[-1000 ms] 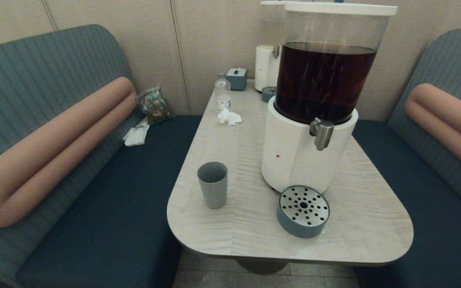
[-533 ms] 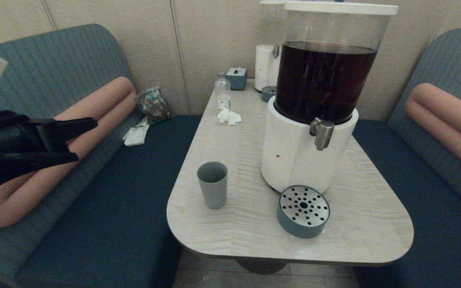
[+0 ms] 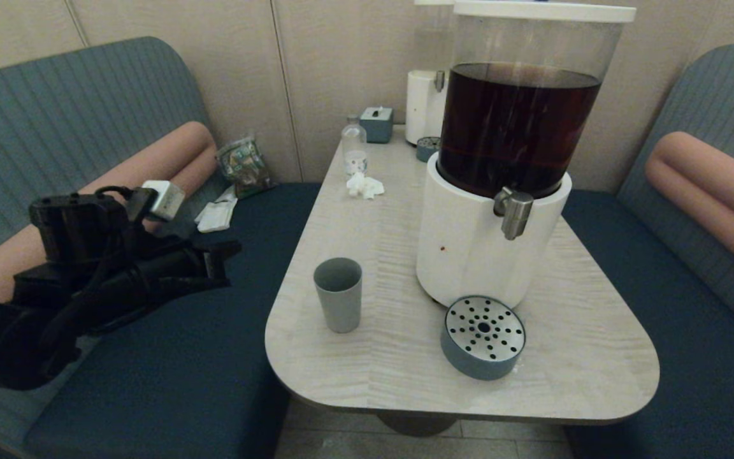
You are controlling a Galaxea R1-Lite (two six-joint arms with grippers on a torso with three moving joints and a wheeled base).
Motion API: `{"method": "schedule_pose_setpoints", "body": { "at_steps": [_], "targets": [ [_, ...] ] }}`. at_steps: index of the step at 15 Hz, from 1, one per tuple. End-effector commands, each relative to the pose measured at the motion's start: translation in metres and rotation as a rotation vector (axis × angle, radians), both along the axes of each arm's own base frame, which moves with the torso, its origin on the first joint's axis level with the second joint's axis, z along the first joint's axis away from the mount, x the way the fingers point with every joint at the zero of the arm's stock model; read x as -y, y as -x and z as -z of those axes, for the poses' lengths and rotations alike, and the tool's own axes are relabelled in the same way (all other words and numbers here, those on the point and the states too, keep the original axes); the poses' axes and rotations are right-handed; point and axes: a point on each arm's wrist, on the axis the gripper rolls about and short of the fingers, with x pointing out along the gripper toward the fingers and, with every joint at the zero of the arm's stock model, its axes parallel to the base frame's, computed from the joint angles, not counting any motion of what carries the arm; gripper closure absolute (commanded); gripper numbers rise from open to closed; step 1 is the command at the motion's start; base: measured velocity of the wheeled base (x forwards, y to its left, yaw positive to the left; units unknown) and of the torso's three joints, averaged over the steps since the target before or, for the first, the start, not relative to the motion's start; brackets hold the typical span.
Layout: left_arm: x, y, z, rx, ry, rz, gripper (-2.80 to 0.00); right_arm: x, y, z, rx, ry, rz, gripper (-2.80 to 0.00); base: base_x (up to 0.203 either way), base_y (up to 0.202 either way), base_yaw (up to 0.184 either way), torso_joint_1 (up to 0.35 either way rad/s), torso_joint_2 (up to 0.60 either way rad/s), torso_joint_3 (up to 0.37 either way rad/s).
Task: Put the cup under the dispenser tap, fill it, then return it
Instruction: Pick up the cup
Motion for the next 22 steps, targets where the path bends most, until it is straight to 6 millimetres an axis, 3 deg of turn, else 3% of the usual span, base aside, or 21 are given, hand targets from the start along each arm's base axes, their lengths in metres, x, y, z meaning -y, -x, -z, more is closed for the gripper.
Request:
{"method": "schedule_pose_setpoints", "body": {
  "at_steps": [1,2,3,5,11,15,22],
  "targets": [
    [0.008,-0.014,0.045,-0.049,-0.010,0.026,0.00,0.000,0.000,0.000,0.001,0.001,-0.001,0.00,0.000,0.000,0.000,0.000,0.00,0.000],
    [0.012,-0.013,0.052,-0.042,-0.013,0.038,0.00,0.000,0.000,0.000,0.001,0.001,-0.001,0.00,0.000,0.000,0.000,0.000,0.00,0.000],
    [0.014,-0.011,0.055,-0.044,-0.015,0.047,-2.80,0.000,0.000,0.000,0.000,0.000,0.000,0.00,0.000,0.000,0.000,0.000,0.00,0.000],
    [0.015,-0.010,0.057,-0.046,-0.016,0.052,-2.80,0.000,0.000,0.000,0.001,0.000,0.000,0.00,0.000,0.000,0.000,0.000,0.00,0.000],
    [0.019,-0.010,0.090,0.008,-0.027,0.061,-2.80,0.000,0.000,0.000,0.001,0.001,0.000,0.00,0.000,0.000,0.000,0.000,0.00,0.000],
    [0.032,0.003,0.094,0.054,-0.019,0.106,-2.80,0.000,0.000,0.000,0.001,0.001,-0.001,0.00,0.000,0.000,0.000,0.000,0.00,0.000],
    [0.033,0.025,0.111,-0.024,-0.033,0.133,-2.80,0.000,0.000,0.000,0.001,0.001,-0.001,0.00,0.000,0.000,0.000,0.000,0.00,0.000]
  ]
}}
